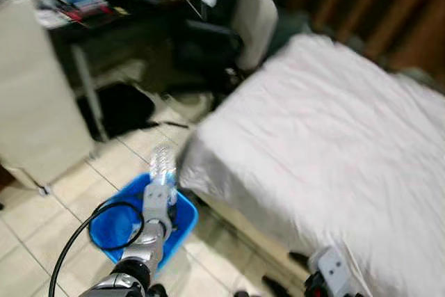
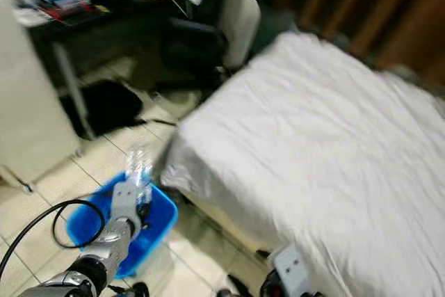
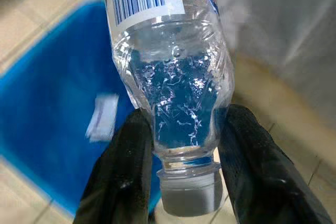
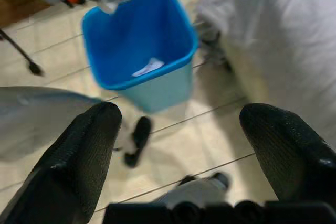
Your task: Clean up the room
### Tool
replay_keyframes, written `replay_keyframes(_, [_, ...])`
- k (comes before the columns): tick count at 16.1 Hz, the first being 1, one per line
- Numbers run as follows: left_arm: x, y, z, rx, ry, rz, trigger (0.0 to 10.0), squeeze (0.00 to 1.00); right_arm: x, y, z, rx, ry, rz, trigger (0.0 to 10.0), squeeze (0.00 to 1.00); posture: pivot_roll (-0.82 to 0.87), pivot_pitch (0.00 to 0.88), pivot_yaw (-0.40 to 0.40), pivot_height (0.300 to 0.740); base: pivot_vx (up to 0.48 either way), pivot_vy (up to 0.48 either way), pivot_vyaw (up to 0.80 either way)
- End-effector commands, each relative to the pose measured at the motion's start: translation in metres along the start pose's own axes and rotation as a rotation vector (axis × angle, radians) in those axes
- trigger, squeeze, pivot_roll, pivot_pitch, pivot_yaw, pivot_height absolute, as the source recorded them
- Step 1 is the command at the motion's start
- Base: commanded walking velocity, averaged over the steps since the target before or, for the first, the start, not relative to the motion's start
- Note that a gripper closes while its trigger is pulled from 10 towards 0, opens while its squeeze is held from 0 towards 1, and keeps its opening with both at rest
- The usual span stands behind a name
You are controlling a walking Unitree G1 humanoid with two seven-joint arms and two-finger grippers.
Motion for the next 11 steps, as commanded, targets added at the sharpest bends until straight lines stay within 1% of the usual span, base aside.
replay_keyframes(1, [0.000,0.000,0.000,-0.019,-0.004,0.017,10.0,0.00,-0.002,-0.003,0.005,-0.001,0.002,0.017,10.0,0.00,-0.28,0.399,-0.163,0.740,0.000,0.000,0.00])
replay_keyframes(2, [-0.007,0.001,0.001,-0.022,0.005,0.065,10.0,0.00,0.001,-0.003,0.009,0.000,0.017,0.004,10.0,0.00,-0.28,0.392,-0.158,0.740,0.000,0.000,0.00])
replay_keyframes(3, [-0.010,0.001,0.002,-0.019,0.001,0.078,10.0,0.00,0.002,-0.003,0.010,-0.002,0.024,-0.004,10.0,0.00,-0.27,0.391,-0.158,0.740,0.000,0.000,0.00])
replay_keyframes(4, [-0.013,0.001,0.001,-0.028,-0.015,0.089,10.0,1.00,0.005,-0.003,0.010,-0.004,0.032,-0.014,10.0,0.00,-0.27,0.388,-0.155,0.740,0.000,0.000,0.00])
replay_keyframes(8, [-0.015,0.002,0.001,-0.041,-0.035,0.086,10.0,1.00,0.008,0.001,0.009,-0.013,0.045,-0.023,10.0,0.00,-0.25,0.368,-0.139,0.740,0.000,0.000,0.00])
replay_keyframes(9, [-0.009,0.002,0.009,-0.006,0.028,0.059,10.0,0.00,0.013,0.007,0.011,0.003,0.055,-0.050,10.0,0.00,-0.23,0.332,-0.115,0.740,0.000,0.000,0.00])
replay_keyframes(10, [-0.007,0.002,0.011,0.008,0.045,0.045,10.0,0.00,0.015,0.009,0.011,0.009,0.061,-0.057,10.0,0.00,-0.22,0.323,-0.108,0.740,0.000,0.000,0.00])
replay_keyframes(11, [0.002,0.002,0.020,0.070,0.104,0.005,10.0,0.00,0.024,0.013,0.014,0.034,0.075,-0.097,10.0,0.00,-0.19,0.286,-0.084,0.740,0.000,0.000,0.00])
Point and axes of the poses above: a point about 5 cm out from each wrist's last joint towards the gripper, its own y axis pointing out of the wrist towards the gripper, its own z axis along the axis of the wrist's last joint, x = y × z, the point moved 3 cm from there along y, pointing out of the wrist towards the gripper, and after that the axes turned 10 degrees about y, right-handed, at the moved point
